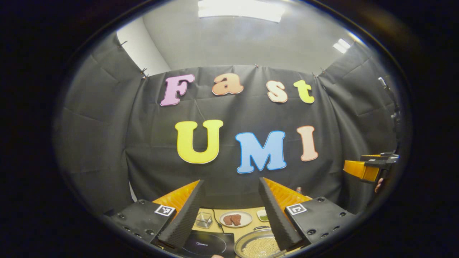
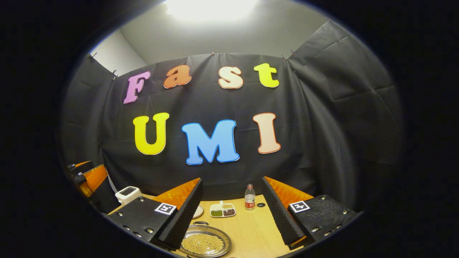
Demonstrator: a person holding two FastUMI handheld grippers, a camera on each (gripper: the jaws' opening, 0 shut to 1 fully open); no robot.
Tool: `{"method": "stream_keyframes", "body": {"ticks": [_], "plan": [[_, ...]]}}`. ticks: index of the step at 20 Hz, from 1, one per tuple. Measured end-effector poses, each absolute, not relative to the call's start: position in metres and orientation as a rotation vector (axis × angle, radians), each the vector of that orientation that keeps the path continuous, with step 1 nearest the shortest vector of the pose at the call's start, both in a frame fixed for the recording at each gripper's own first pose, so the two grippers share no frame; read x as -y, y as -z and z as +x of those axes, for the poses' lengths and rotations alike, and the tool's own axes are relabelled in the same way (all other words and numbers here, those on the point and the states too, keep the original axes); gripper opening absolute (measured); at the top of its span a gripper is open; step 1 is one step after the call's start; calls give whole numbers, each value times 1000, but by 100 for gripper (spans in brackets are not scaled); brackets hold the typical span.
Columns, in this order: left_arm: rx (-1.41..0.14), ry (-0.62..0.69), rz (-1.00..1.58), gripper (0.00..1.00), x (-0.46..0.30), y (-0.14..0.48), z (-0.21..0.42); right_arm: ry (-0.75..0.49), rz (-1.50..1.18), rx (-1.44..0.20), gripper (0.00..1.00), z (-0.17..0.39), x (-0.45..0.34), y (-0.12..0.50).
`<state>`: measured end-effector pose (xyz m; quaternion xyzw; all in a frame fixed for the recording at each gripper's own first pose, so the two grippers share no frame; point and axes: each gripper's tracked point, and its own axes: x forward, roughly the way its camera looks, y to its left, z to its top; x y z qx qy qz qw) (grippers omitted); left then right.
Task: First push the handle of the pot to place it horizontally, then grasp the pot with both hands and set it on the induction cooktop.
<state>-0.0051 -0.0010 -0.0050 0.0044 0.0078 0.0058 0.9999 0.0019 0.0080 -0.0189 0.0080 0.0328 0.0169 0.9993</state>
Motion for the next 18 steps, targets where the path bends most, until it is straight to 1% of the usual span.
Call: {"method": "stream_keyframes", "body": {"ticks": [8, 9, 10, 11, 12, 13, 14, 15, 16, 17, 18], "plan": [[-36, -10, 12, 96, -7, 14, -1, -42, 28, -145, 99, 3, -16, 45], [-40, -11, 12, 96, -8, 16, -1, -42, 24, -160, 92, 4, -18, 49], [-45, -12, 10, 95, -9, 18, -2, -47, 23, -176, 92, 2, -20, 54], [-47, -13, 9, 95, -11, 18, -2, -47, 17, -194, 90, 4, -22, 60], [-49, -15, 8, 99, -13, 21, -2, -37, 12, -212, 79, 3, -21, 65], [-51, -17, 9, 95, -15, 21, -3, -37, 8, -231, 70, 4, -23, 72], [-53, -20, 9, 95, -18, 22, -4, -38, 4, -253, 65, 1, -28, 79], [-55, -21, 9, 95, -20, 23, -4, -40, -1, -276, 52, 1, -30, 87], [-58, -22, 10, 97, -22, 25, -5, -39, -5, -301, 45, -1, -31, 95], [-62, -23, 11, 99, -23, 27, -7, -46, -6, -328, 32, -1, -35, 103], [-66, -26, 13, 99, -26, 29, -8, -62, -4, -354, 26, -6, -41, 110]]}}
